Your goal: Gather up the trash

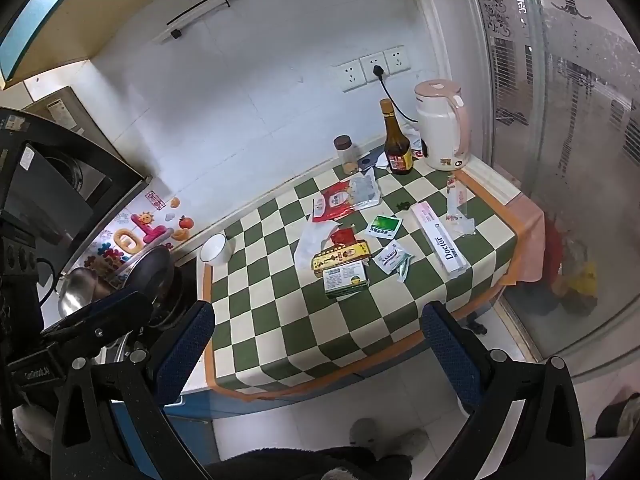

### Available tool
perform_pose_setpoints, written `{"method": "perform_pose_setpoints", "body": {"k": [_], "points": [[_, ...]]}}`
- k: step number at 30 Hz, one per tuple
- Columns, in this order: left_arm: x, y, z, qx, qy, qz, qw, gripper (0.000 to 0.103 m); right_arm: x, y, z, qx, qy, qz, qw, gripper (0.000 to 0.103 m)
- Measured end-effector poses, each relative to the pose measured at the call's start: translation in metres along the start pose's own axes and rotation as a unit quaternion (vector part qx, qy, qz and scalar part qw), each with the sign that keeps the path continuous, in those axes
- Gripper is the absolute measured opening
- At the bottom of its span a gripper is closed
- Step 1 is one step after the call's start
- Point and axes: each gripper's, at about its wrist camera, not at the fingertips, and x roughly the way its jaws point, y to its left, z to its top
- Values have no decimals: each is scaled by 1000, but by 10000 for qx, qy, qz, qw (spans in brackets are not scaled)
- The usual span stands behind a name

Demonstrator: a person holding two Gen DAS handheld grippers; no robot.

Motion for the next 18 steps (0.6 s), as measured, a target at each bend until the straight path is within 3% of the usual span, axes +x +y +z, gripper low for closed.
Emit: {"method": "perform_pose_setpoints", "body": {"k": [18], "points": [[-4,6,-1,38,7,-97,9999,103,-2,3,1,-15,92,145,9999,103]]}}
